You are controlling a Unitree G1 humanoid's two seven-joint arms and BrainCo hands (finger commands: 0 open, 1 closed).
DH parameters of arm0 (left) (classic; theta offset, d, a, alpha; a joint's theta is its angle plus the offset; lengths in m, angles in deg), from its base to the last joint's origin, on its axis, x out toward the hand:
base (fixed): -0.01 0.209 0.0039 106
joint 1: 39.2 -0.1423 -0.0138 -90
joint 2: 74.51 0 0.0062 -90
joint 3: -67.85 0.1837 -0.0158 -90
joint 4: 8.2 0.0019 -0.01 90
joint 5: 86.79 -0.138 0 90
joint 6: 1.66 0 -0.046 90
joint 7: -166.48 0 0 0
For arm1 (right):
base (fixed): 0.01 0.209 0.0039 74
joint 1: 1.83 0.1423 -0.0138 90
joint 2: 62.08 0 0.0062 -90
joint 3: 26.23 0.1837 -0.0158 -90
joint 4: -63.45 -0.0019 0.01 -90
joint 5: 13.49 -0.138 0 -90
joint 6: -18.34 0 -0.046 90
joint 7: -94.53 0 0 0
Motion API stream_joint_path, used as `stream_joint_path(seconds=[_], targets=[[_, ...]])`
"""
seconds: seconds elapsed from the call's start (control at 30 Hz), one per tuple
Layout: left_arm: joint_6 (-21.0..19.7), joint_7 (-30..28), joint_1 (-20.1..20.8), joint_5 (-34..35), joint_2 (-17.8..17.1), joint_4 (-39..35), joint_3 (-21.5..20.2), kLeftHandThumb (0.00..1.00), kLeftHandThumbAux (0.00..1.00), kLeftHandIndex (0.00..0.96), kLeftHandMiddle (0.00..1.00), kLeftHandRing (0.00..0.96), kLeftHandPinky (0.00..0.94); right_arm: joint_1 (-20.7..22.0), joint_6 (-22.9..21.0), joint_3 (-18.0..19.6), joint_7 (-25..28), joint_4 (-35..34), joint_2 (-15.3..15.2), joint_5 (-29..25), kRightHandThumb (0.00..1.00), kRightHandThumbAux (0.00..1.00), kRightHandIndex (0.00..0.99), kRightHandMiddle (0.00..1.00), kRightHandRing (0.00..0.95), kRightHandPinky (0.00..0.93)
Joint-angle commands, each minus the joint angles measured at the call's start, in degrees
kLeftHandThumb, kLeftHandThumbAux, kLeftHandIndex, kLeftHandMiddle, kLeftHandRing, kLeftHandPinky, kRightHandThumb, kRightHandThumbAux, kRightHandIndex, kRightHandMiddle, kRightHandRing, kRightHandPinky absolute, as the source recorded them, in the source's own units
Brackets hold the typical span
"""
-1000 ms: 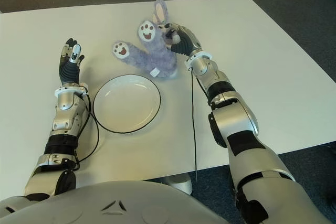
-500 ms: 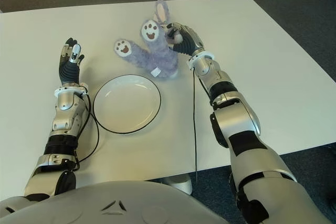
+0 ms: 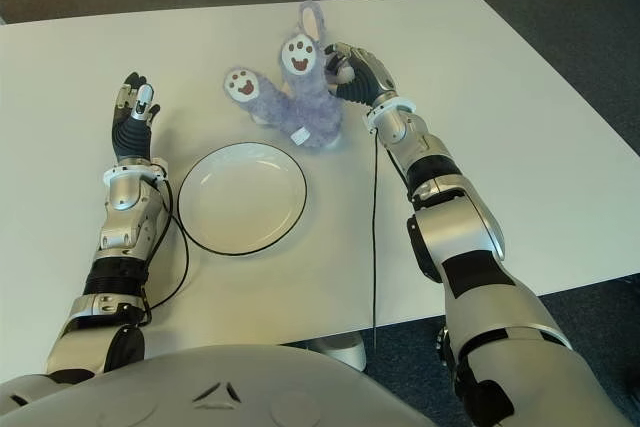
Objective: Put the doll into the plate.
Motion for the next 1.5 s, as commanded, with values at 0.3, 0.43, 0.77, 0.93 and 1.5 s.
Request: stream_joint_path(seconds=[0.3, 0.43, 0.77, 0.93, 1.5], targets=[[-0.7, -0.6, -6.3, -0.1, 1.9, 1.7, 0.0, 0.000, 0.394, 0.000, 0.017, 0.000, 0.000, -2.6, 0.4, -0.3, 1.4, -0.6, -1.7, 0.9, 0.208, 0.560, 0.188, 0.306, 0.357, 0.372], [-0.8, -0.6, -6.4, -0.2, 1.9, 1.4, 0.1, 0.000, 0.392, 0.000, 0.018, 0.000, 0.000, -2.8, 0.6, 0.0, 1.0, -1.2, -1.9, 0.8, 0.221, 0.559, 0.190, 0.304, 0.348, 0.356], [-1.5, -0.8, -6.4, 0.1, 1.9, 0.9, 0.1, 0.000, 0.389, 0.000, 0.024, 0.003, 0.000, -2.9, 0.9, 0.1, 0.5, -3.0, -2.7, 1.2, 0.215, 0.559, 0.193, 0.297, 0.329, 0.335], [-1.6, -0.8, -6.4, 0.0, 1.8, 0.9, 0.1, 0.000, 0.387, 0.000, 0.020, 0.002, 0.000, -3.0, 1.1, 0.0, -0.7, -3.6, -3.0, 1.7, 0.207, 0.571, 0.197, 0.298, 0.327, 0.333], [-1.7, -0.9, -6.3, 0.1, 1.7, 1.0, 0.0, 0.000, 0.388, 0.000, 0.020, 0.006, 0.000, -3.2, 2.5, 0.4, -4.9, -4.4, -3.7, 2.6, 0.184, 0.596, 0.196, 0.272, 0.314, 0.348]])
